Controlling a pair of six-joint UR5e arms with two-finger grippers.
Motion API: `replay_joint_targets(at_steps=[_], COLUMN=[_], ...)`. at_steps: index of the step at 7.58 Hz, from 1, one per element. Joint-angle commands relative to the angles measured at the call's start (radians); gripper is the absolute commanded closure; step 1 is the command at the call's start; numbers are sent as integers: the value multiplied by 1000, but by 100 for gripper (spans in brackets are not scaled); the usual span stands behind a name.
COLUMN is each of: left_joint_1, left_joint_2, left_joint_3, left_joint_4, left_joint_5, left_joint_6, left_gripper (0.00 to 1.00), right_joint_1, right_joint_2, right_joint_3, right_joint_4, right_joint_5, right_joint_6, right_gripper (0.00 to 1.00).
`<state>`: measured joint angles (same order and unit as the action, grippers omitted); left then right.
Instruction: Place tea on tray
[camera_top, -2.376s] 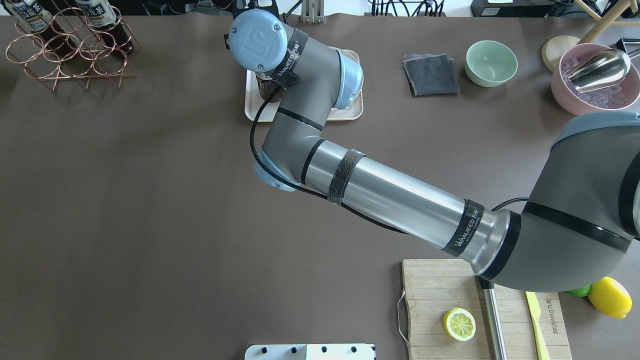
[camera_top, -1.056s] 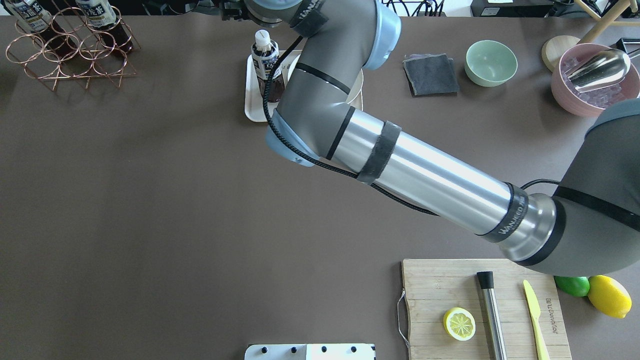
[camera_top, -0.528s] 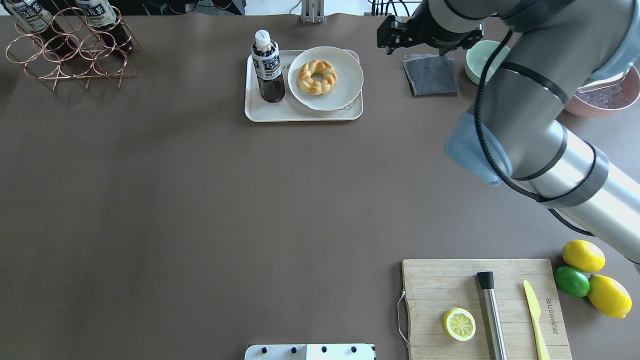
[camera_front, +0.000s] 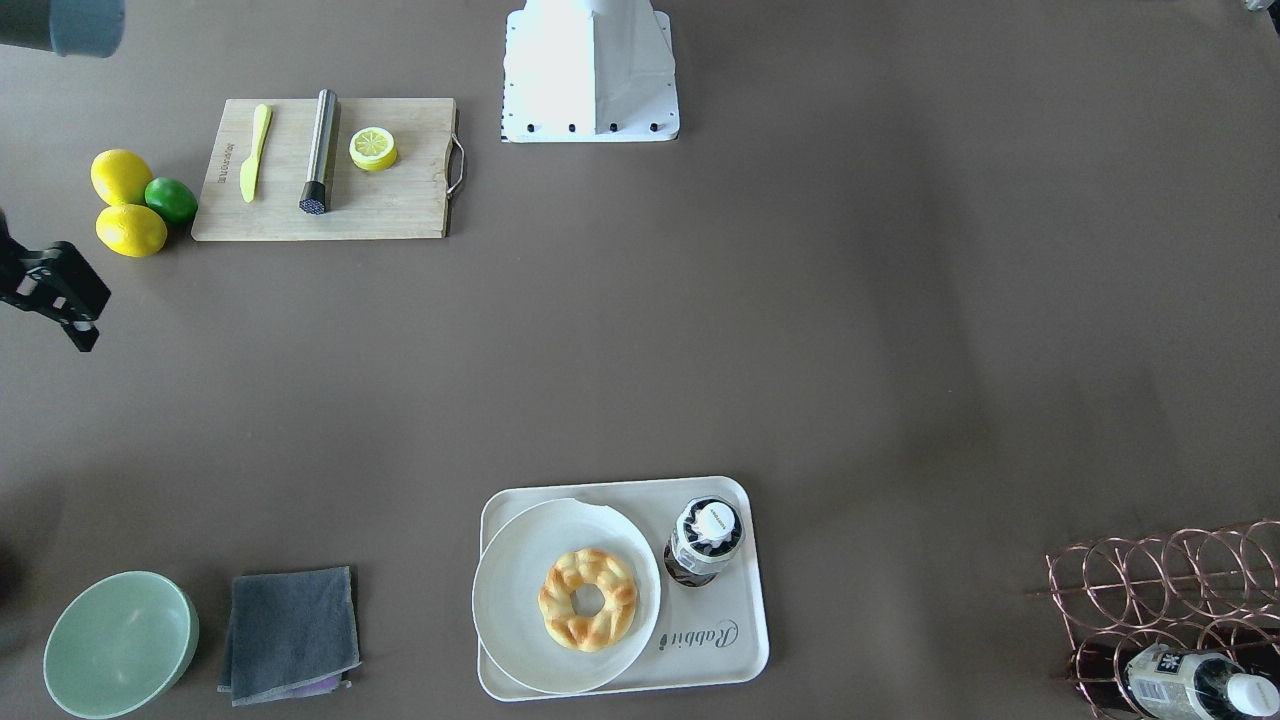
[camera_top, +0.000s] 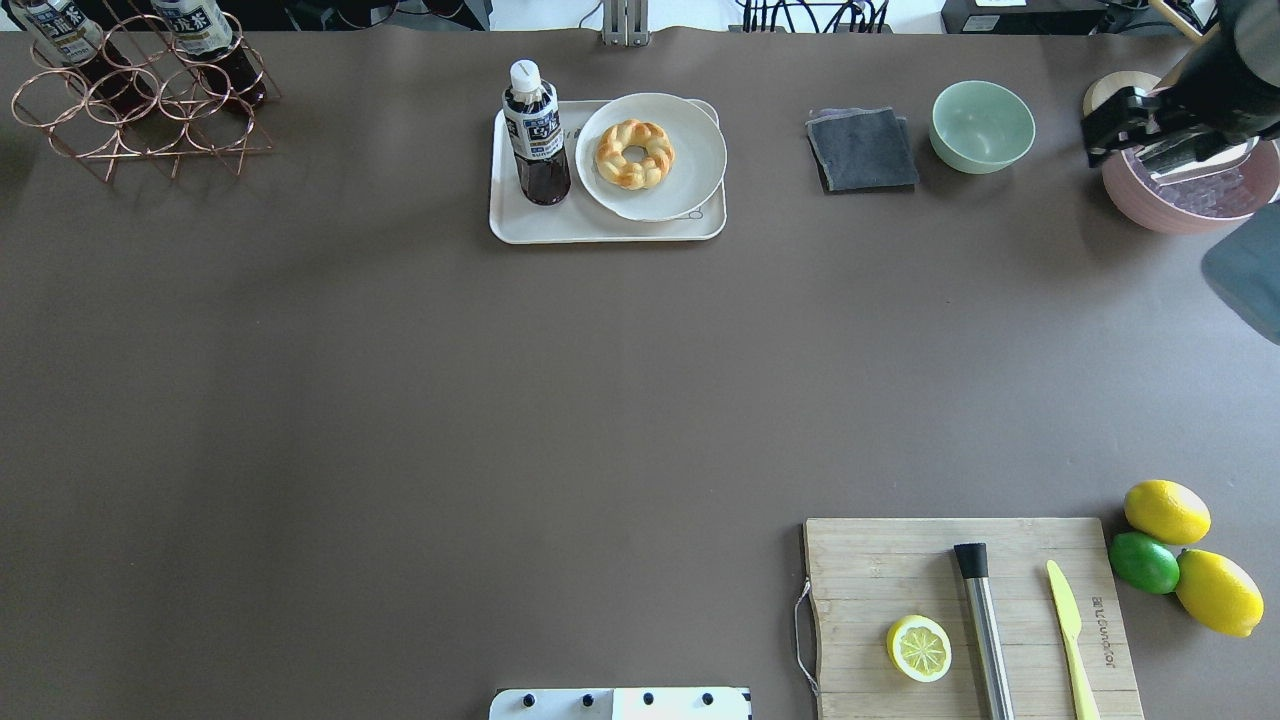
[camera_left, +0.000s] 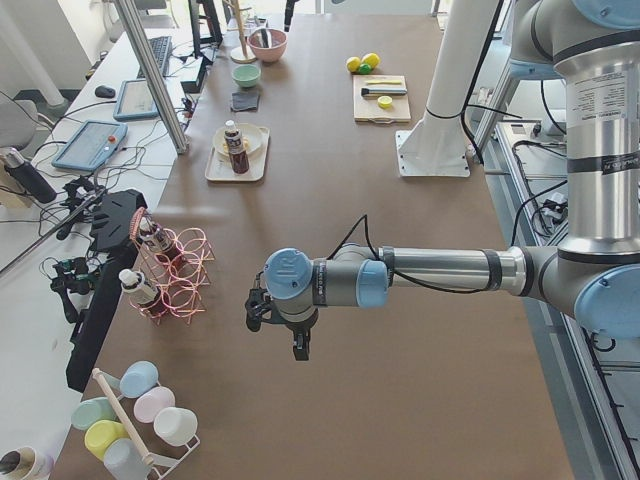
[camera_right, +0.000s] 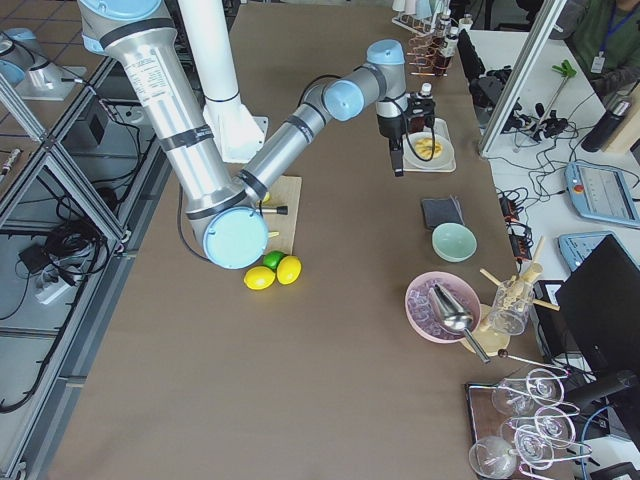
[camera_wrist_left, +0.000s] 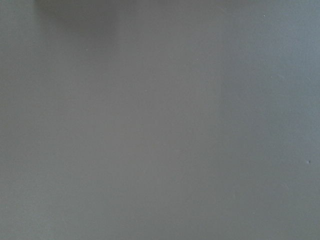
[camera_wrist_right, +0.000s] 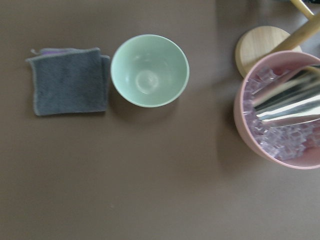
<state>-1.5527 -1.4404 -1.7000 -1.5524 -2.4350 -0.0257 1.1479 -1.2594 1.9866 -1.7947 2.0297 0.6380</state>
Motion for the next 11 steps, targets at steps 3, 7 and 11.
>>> replay_joint_targets(at_steps=[3,7,11], left_joint_1=[3,10,11], left_joint_2=[3,9,32], left_joint_3=[-12,-6,-7], left_joint_4=[-18,-15,-18], left_joint_5=[-4,-1,-1], left_joint_6=[0,0,0], left_gripper=[1,1,1], right_joint_1=[294,322,377], right_joint_2=[-339,-400,-416], right_joint_3=[-141,-271,-258], right_joint_4=[-8,-2,0], right_joint_5=[85,219,238], right_joint_6=[-696,-707,-704], right_gripper=[0,0,0])
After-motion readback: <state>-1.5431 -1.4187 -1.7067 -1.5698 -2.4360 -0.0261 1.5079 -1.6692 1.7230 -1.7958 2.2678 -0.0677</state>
